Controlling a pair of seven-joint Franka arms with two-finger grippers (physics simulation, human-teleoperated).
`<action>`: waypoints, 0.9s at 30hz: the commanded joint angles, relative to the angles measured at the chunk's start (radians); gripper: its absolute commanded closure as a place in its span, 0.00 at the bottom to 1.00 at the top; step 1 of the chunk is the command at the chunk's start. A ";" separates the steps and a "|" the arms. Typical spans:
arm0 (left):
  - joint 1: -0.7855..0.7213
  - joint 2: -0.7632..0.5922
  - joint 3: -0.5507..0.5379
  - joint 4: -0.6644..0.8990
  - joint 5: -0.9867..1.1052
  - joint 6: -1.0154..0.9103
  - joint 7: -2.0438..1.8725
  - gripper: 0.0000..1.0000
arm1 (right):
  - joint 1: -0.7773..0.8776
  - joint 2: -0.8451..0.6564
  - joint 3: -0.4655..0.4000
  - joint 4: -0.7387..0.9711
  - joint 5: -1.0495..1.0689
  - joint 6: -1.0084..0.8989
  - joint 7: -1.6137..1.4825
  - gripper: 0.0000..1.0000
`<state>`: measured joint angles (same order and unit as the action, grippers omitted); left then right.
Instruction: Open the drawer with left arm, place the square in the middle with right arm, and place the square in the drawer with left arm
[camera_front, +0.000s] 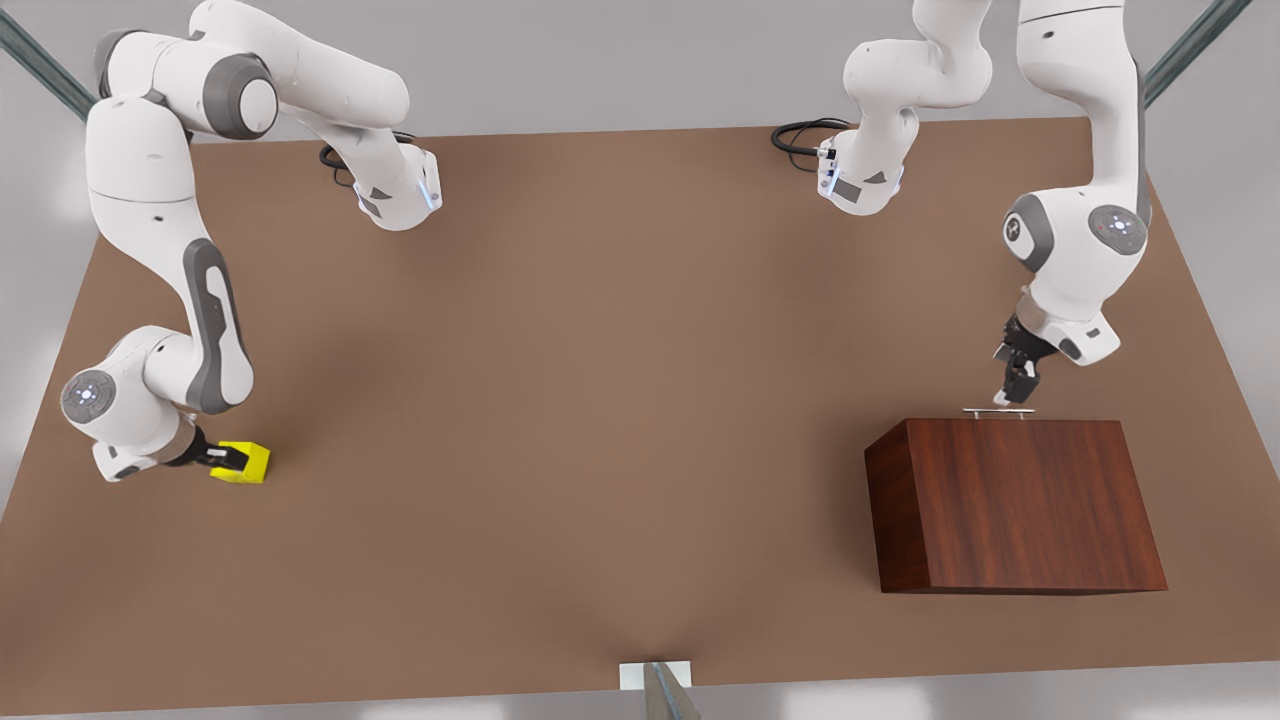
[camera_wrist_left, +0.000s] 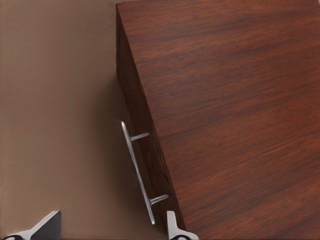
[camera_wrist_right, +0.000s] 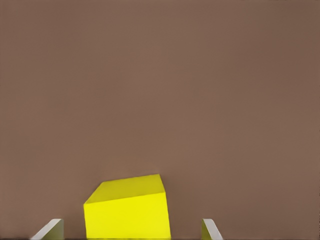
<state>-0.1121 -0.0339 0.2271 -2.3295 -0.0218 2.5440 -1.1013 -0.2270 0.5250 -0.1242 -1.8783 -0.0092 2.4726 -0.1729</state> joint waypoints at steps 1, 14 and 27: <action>-0.015 -0.001 0.000 -0.013 -0.049 0.013 0.000 0.00 | 0.000 -0.002 0.002 -0.005 0.002 0.002 -0.023 0.00; -0.015 0.035 0.052 -0.094 -0.194 0.176 0.001 0.00 | -0.012 0.052 0.005 -0.076 0.086 0.065 -0.211 0.00; -0.015 0.078 0.051 -0.086 -0.225 0.211 0.001 0.00 | -0.014 0.115 0.005 -0.056 0.123 0.215 -0.243 0.20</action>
<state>-0.1925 0.0476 0.2773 -2.4160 -0.2451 2.7634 -1.0999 -0.2393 0.6355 -0.1196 -1.9344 0.1149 2.6833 -0.4143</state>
